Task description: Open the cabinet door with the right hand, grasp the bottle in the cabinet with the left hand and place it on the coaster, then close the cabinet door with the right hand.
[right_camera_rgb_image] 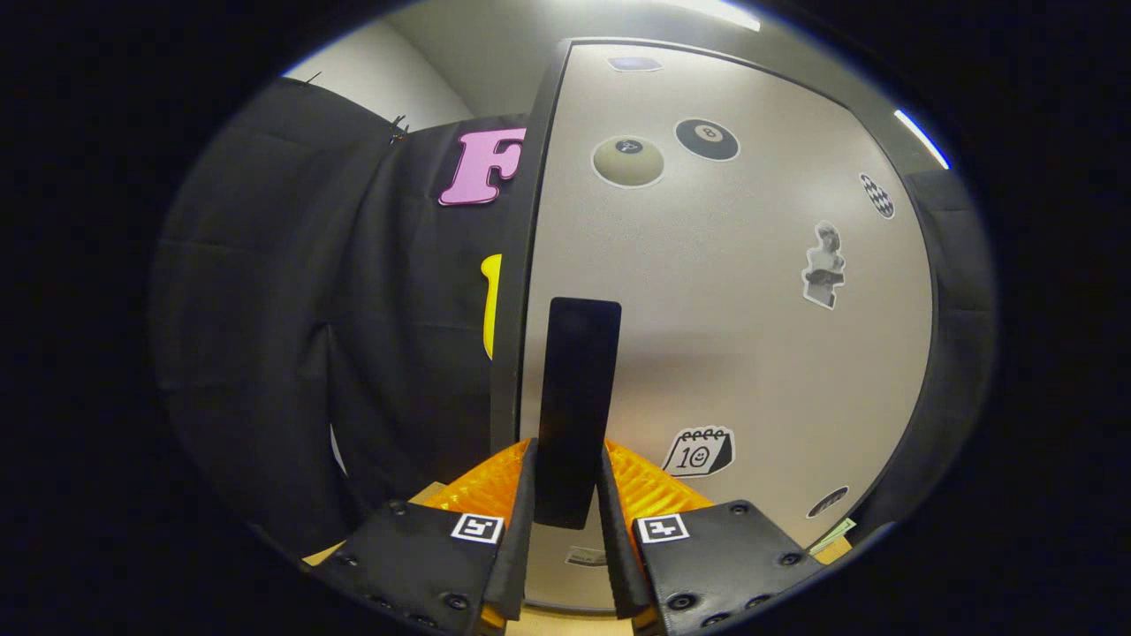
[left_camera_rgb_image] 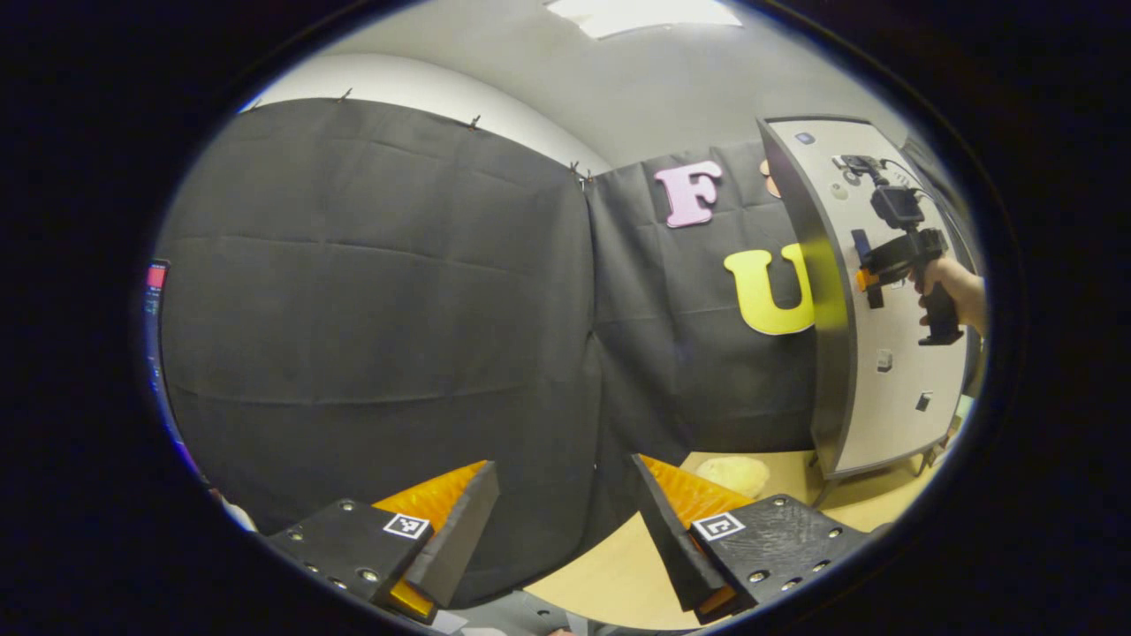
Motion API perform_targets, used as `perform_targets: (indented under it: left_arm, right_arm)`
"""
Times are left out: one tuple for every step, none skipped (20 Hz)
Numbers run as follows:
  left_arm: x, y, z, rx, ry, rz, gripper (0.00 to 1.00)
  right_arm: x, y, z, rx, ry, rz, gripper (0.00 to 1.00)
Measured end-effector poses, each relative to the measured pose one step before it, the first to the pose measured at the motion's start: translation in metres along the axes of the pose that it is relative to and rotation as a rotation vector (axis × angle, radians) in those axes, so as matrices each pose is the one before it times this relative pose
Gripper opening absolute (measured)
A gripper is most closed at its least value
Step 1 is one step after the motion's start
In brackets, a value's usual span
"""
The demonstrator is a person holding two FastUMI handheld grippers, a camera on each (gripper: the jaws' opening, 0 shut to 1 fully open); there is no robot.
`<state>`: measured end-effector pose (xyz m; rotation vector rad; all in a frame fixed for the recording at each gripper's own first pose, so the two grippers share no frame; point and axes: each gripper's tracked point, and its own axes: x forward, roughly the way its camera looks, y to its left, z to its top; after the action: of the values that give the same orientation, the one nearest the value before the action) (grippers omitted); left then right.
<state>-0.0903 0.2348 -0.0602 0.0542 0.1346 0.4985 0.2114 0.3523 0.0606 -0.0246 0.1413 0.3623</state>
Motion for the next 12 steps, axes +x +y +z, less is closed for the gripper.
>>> perform_targets:
  left_arm:
    - [-0.00018, 0.00039, -0.001, -0.00022, 0.00252, -0.00065, 0.89]
    - [-0.00119, -0.00008, 0.00042, -0.00334, 0.0019, -0.00179, 0.89]
    - [0.00032, -0.00012, 0.00103, -0.00261, -0.00089, -0.0003, 0.89]
    - [0.00049, -0.00071, -0.0005, -0.0012, -0.00157, -0.00025, 0.89]
    - [0.00036, -0.00013, 0.00044, -0.00108, -0.00193, -0.00195, 0.92]
    - [-0.00032, -0.00179, 0.00191, -0.00089, -0.0031, -0.00266, 0.89]
    - [-0.00023, -0.00198, 0.00012, 0.00049, -0.0022, -0.00287, 0.89]
    - [0.0017, -0.00195, 0.00012, 0.00152, -0.00157, -0.00399, 0.89]
    - [0.00348, -0.00329, 0.00073, 0.0024, -0.00229, -0.00541, 0.89]
    - [0.00361, -0.00317, 0.00174, 0.00178, -0.00227, -0.00473, 0.89]
    - [0.00552, -0.00525, -0.00013, 0.00003, -0.00376, -0.00713, 0.92]
    - [0.00453, -0.00503, 0.00173, -0.00272, -0.0038, -0.00935, 0.92]
  right_arm:
    - [-0.00468, 0.00035, -0.00104, 0.02123, 0.00849, 0.00457, 0.42]
    - [-0.00096, 0.00027, -0.00086, 0.02229, 0.01214, 0.0044, 0.42]
    - [-0.00013, -0.00036, 0.00153, 0.01714, 0.00211, 0.0029, 0.38]
    - [0.00143, -0.00035, -0.00091, 0.0032, 0.00961, 0.00267, 0.31]
    - [-0.00074, 0.00052, 0.00056, -0.01161, -0.00252, 0.00306, 0.27]
    - [-0.00555, 0.00034, 0.00129, 0.00326, 0.00434, 0.00185, 0.22]
    - [0.00428, 0.00022, -0.00275, -0.00515, 0.00245, 0.00528, 0.19]
    - [-0.00223, -0.00014, 0.00029, -0.00151, -0.00005, 0.00732, 0.17]
    - [-0.00089, -0.00008, -0.00108, 0.00082, 0.0043, 0.01029, 0.19]
    - [-0.00178, 0.00012, -0.00017, 0.00543, 0.00077, 0.01077, 0.19]
    - [-0.00217, -0.00043, 0.00033, 0.00151, -0.00211, 0.01171, 0.19]
    - [-0.00237, -0.00016, -0.00041, -0.00517, -0.0037, 0.01049, 0.19]
